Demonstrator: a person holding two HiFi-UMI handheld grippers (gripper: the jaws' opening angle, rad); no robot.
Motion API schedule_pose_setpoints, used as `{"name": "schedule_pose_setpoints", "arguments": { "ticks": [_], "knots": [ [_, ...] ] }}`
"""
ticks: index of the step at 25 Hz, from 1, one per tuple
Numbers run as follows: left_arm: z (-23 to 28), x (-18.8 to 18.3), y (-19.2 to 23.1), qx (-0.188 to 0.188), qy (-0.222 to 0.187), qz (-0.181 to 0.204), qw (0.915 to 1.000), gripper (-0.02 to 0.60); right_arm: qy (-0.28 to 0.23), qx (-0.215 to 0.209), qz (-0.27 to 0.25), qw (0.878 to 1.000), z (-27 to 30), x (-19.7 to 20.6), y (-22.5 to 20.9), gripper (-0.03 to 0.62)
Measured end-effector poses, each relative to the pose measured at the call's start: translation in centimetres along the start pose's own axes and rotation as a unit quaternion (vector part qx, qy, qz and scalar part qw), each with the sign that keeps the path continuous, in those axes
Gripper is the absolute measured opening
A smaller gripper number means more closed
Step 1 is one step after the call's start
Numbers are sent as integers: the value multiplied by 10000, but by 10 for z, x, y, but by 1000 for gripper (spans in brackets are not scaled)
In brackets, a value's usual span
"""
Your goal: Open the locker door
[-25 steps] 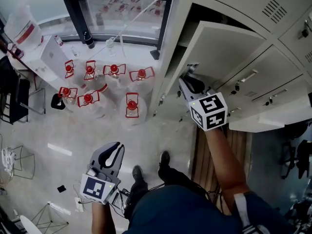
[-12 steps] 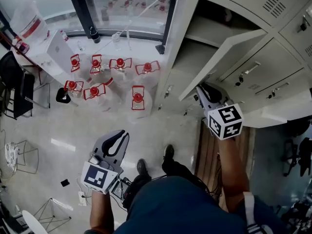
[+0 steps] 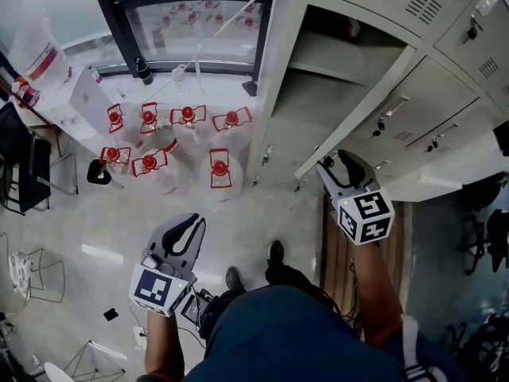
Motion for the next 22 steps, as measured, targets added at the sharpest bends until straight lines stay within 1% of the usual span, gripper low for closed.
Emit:
{"name": "schedule_pose_setpoints", "arguments": {
  "ticks": [4,6,10,15,22],
  "knots": [
    [0,-9,0,104,-90,63,9999,54,-141,560,-6,9983,2,-8,-3,219],
    [-3,-12,0,128,-95,70,9998,54,-161,726,51,9972,3,-11,-7,221],
    [-11,-12,3,116,-89,82,9999,54,-173,785,110,9967,0,-12,-5,219],
    [-20,-10,6,70,-85,78,9999,54,-188,891,40,9958,-16,-6,-1,148],
    [-27,-12,1,83,-85,94,9999,54,-119,1134,52,9935,-51,2,-10,136]
  ]
}}
Point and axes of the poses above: the fingertips, and each gripper's own axes: z forward along the fingers, y to its left, x out of its underside, the point moved 7 cm from there along -z, backward along the fingers, and after that the axes turned 13 degrees about -y, right-handed, at the moved point
